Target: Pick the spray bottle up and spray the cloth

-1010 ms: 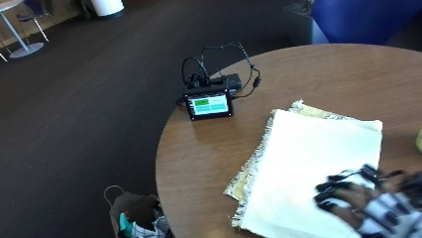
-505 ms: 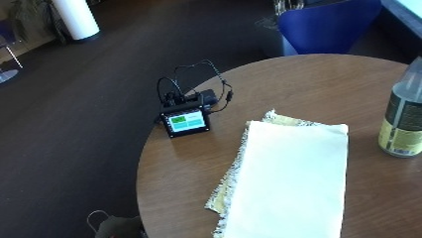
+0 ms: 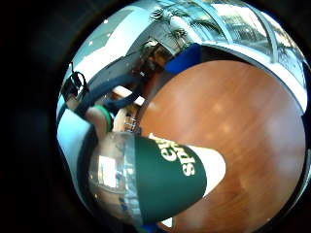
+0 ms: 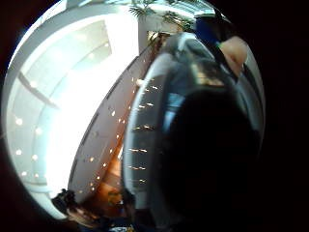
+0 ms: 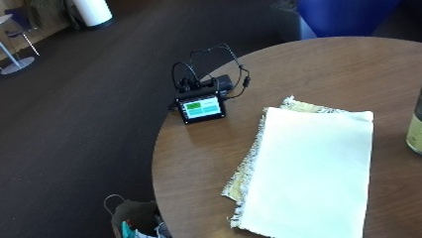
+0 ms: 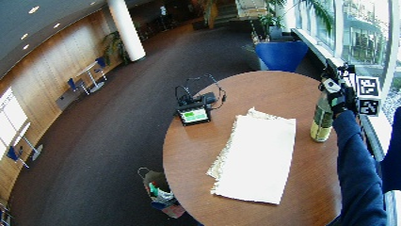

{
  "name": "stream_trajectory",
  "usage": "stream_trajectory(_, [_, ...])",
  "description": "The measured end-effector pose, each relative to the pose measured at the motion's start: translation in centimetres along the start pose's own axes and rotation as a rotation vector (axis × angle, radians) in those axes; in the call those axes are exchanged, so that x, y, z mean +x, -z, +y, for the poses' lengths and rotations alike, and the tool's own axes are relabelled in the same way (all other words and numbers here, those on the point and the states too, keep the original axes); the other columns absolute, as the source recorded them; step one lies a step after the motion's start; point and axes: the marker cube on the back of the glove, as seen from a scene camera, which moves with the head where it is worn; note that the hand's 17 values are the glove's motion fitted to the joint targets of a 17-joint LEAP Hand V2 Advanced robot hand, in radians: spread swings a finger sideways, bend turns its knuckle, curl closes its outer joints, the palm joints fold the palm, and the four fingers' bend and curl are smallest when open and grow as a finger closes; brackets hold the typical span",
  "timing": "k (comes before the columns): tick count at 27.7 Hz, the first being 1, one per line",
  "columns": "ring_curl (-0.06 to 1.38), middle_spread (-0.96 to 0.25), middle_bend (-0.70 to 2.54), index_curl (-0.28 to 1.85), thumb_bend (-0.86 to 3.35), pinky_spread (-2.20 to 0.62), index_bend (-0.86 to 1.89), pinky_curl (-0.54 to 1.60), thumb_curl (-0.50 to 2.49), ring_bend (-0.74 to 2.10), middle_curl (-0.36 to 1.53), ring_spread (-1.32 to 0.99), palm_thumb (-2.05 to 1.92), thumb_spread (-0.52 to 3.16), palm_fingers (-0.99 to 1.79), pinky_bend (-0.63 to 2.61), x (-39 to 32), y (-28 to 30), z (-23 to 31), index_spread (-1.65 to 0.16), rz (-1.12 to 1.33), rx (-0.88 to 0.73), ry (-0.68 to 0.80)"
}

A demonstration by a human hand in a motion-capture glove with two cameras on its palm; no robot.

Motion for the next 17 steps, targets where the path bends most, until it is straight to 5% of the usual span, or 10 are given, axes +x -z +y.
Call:
stream_trajectory(7, [0.43, -0.13, 0.77, 0.14, 0.13, -0.15, 0.13, 0.35, 0.47, 0.78, 0.49, -0.20, 0.90, 0.83, 1.26, 0.50, -3.9, 1.2, 3.0, -0.30, 0.019, -0.087, 0.172])
stream_trajectory(17, [0.43, -0.14, 0.74, 0.22, 0.04, -0.22, 0.14, 0.36, 0.55, 0.75, 0.50, -0.22, 0.90, 0.70, 1.29, 0.49, -10.5, -3.5, 14.8, -0.28, 0.306, -0.811, 0.089])
